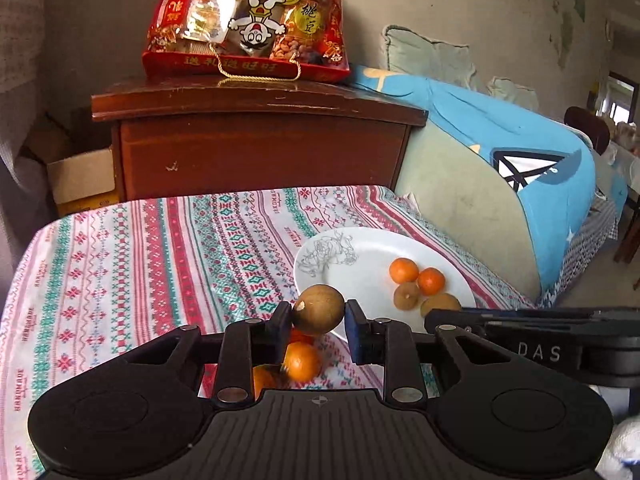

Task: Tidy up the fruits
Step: 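Place the kiwi on the plate with the right tool while the left tool releases its kiwi there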

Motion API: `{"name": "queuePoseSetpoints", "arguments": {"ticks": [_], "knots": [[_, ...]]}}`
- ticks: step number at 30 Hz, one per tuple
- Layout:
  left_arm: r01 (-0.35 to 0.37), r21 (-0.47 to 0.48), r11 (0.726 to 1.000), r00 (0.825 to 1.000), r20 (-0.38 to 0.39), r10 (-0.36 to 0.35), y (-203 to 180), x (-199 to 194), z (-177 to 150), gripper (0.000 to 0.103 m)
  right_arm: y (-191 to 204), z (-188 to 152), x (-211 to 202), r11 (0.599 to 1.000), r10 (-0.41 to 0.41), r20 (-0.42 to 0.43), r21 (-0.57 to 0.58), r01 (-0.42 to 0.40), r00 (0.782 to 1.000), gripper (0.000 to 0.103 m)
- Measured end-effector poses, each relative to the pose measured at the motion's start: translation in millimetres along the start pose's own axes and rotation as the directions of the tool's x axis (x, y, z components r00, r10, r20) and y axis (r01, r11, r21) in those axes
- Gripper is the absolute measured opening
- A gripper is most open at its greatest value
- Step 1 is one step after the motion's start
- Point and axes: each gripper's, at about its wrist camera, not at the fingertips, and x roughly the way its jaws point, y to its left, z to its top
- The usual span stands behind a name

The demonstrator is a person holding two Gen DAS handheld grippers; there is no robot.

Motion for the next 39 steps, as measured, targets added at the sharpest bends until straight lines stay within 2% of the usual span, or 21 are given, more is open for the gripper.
{"name": "queuePoseSetpoints", "arguments": {"ticks": [16,25,31,33,39], "knots": [[0.037,-0.022,0.999,0.996,-0.084,-0.038,-4,61,10,0.026,-26,2,33,0.988,-0.035,-0.062,0.147,0.043,0.997,0.026],[0.041,-0.003,0.999,0.991,-0.128,-0.041,-6,80,9,0.026,-25,2,41,0.987,-0.041,-0.07,0.153,0.052,0.997,0.029],[0.035,-0.047,0.998,0.992,-0.12,-0.041,-1,75,18,0.037,-25,6,36,0.985,-0.038,-0.044,0.165,0.045,0.998,0.03],[0.021,-0.057,0.998,0.993,-0.111,-0.028,3,70,24,0.047,-25,6,34,0.985,-0.044,-0.037,0.163,0.049,0.998,0.03],[-0.014,-0.097,0.995,0.993,-0.117,0.003,15,55,41,0.049,-22,6,27,0.986,-0.031,-0.025,0.163,0.035,0.999,0.036]]}}
